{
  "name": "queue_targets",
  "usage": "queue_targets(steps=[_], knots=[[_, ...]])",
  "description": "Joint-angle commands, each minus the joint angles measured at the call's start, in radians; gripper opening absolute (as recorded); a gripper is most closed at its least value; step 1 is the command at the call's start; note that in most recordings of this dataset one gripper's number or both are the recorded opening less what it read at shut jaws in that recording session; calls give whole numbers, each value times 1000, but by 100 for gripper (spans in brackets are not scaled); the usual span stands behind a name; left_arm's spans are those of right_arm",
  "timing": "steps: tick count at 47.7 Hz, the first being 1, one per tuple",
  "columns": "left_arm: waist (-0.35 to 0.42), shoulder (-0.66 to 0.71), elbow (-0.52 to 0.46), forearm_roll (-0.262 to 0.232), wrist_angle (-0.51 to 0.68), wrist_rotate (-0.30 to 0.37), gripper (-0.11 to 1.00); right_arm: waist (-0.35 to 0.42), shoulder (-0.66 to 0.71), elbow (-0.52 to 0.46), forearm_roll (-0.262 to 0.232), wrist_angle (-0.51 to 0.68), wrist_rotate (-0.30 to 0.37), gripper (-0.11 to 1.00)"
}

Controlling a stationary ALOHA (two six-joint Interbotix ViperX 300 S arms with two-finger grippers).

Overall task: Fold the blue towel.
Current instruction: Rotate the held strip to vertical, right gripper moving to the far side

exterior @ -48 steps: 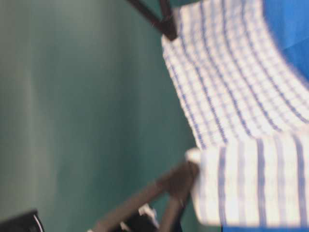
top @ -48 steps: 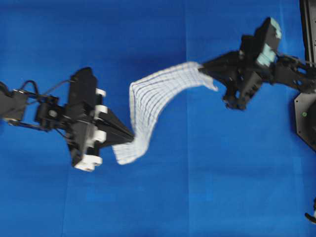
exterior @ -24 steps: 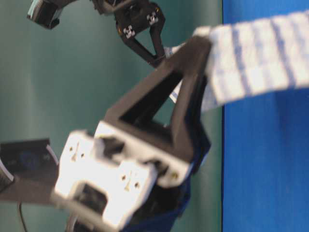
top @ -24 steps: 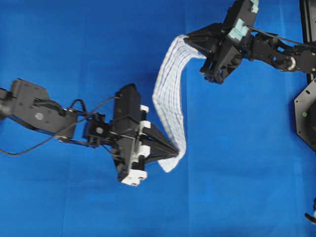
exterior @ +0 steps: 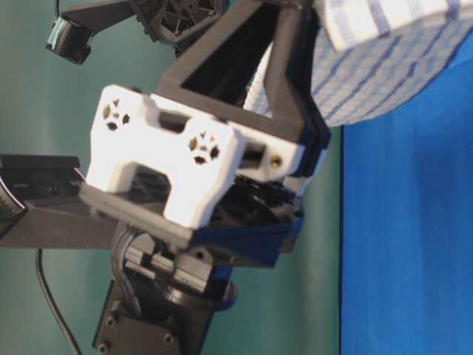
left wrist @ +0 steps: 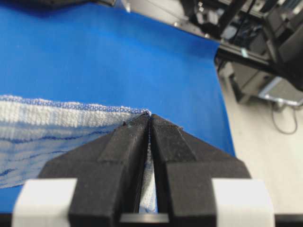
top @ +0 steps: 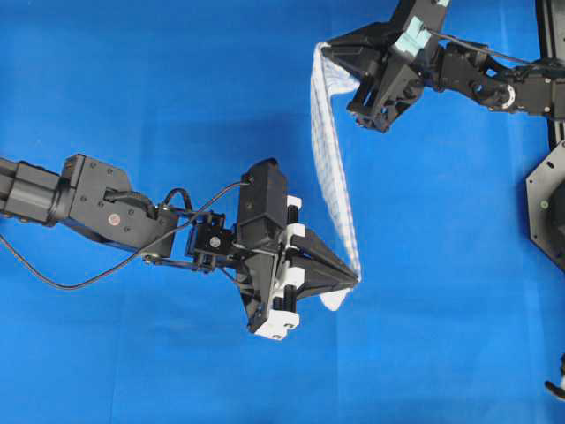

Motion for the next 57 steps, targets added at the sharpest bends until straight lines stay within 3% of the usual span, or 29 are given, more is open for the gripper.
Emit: queue_targets(steps=[1, 33, 57], knots=[[-3, -15, -20, -2, -28, 0, 2, -6, -6, -25, -3, -3, -5, -5], [-28, -18, 137, -8, -209, 11, 2, -43, 140, -60, -17, 17, -8, -5], [-51, -20, 189, -35, -204, -3, 2, -43, 236, -173, -46, 94, -8, -5]])
